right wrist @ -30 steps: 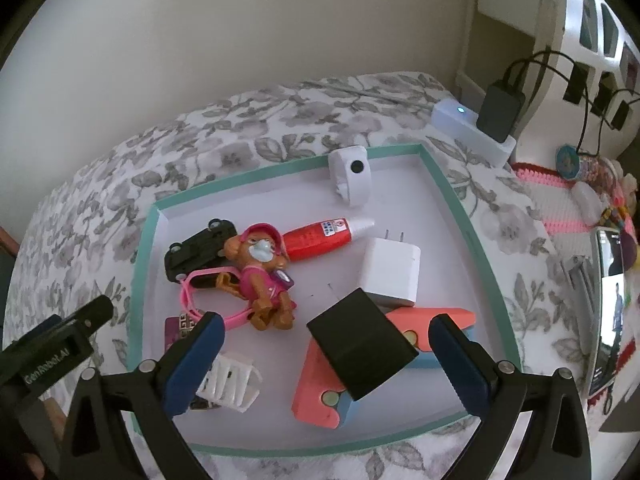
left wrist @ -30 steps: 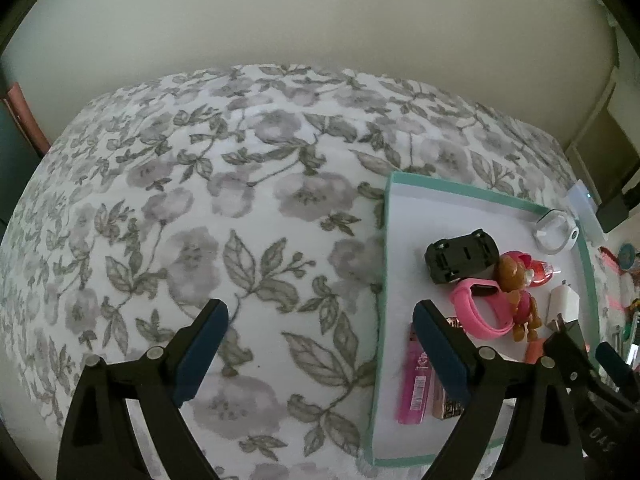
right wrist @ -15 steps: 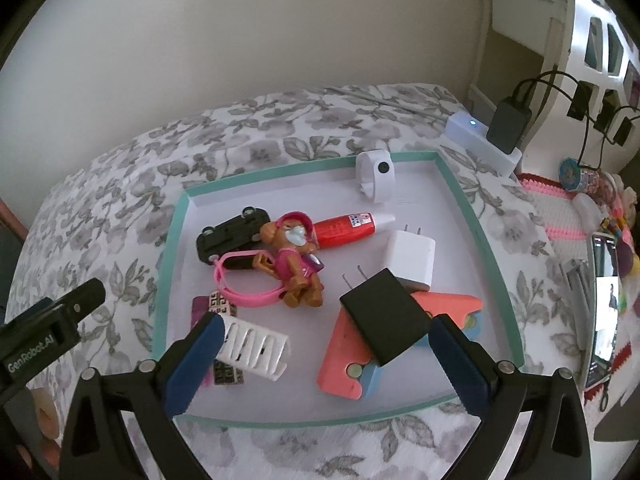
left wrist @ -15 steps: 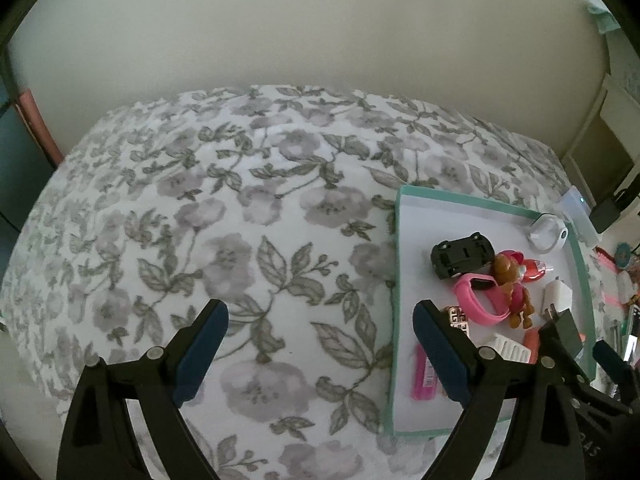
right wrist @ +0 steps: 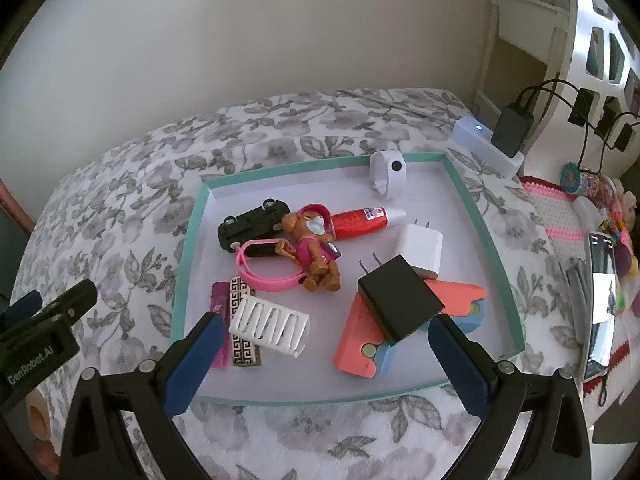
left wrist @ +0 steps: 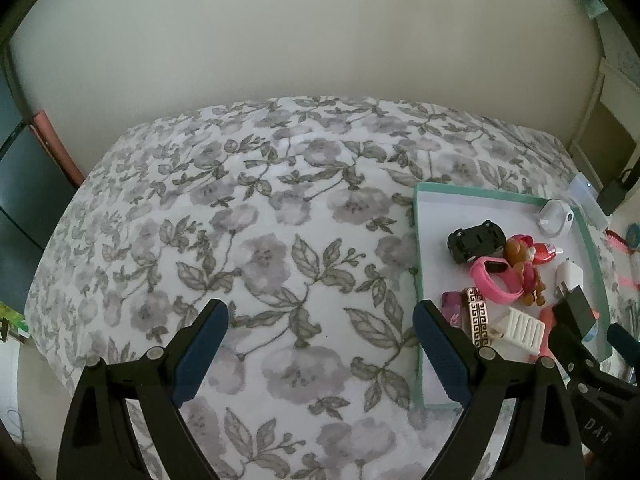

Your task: Organize rigid objects

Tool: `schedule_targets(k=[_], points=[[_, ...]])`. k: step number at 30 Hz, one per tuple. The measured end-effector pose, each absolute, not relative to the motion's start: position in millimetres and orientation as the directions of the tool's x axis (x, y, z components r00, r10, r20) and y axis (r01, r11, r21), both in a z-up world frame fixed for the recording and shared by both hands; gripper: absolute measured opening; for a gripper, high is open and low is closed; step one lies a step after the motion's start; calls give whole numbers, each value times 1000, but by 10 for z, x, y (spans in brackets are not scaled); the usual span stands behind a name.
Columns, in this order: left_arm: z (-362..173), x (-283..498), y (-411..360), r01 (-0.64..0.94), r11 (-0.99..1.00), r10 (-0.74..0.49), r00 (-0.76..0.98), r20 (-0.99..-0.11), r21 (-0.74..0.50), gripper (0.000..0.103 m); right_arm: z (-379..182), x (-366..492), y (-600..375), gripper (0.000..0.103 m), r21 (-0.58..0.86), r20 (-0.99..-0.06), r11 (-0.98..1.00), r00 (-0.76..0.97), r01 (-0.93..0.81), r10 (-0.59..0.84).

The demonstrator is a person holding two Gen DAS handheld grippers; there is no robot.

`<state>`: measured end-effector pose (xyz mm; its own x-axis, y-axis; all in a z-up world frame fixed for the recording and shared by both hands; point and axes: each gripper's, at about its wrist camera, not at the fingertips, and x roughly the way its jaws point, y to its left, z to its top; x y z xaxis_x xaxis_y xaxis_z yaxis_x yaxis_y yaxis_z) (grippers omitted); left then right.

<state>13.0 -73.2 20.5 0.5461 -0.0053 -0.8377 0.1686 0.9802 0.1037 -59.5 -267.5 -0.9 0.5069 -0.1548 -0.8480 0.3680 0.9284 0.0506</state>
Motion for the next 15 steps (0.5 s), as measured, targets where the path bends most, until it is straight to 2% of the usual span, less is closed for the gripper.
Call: schedule_targets(k=[15], points=[[236, 3, -566, 139, 983, 25, 540, -842, 119, 94, 32, -686, -2597, 103, 31, -848, 936, 504, 351, -161]])
